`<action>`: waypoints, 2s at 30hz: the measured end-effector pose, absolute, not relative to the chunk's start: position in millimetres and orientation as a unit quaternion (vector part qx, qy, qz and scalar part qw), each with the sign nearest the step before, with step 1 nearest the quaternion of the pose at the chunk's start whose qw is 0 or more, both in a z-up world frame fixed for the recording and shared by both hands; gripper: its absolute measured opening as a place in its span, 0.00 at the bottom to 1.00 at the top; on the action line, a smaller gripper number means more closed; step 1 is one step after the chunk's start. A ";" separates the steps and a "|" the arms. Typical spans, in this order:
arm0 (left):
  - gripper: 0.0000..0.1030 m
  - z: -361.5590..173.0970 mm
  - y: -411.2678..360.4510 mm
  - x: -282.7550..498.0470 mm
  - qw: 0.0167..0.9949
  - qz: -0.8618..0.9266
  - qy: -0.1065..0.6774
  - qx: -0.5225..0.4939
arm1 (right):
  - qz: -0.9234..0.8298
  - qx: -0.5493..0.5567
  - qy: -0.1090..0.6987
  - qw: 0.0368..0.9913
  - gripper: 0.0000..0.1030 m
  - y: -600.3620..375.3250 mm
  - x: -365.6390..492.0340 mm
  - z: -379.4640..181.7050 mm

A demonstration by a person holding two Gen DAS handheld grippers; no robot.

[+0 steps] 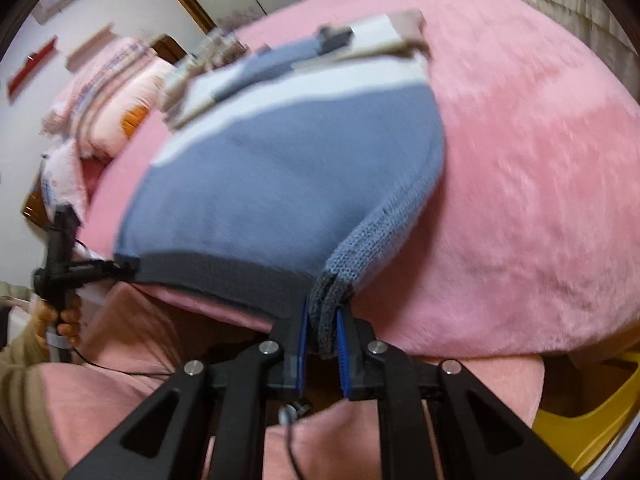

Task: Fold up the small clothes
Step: 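Lift the hem with both grippers and fold it over onto the collar, then open both grippers off the hem and smooth the folded sweater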

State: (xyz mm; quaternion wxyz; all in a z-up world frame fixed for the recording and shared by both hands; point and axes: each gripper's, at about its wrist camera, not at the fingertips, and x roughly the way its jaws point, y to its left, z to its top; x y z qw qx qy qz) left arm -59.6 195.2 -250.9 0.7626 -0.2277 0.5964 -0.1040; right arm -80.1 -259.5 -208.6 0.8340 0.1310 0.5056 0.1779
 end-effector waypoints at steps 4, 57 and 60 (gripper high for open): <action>0.07 -223.9 209.1 -56.9 0.755 -0.132 0.563 -0.309 | 0.197 0.168 0.453 0.853 0.11 -266.1 -73.8 -168.9; 0.76 -177.3 165.3 336.4 0.900 -0.056 0.421 -0.101 | 0.051 0.155 0.406 0.899 0.60 -292.8 300.0 -173.9; 0.74 -190.3 146.3 346.9 0.895 -0.051 0.440 -0.043 | 0.048 0.100 0.423 0.899 0.60 -275.0 310.9 -181.7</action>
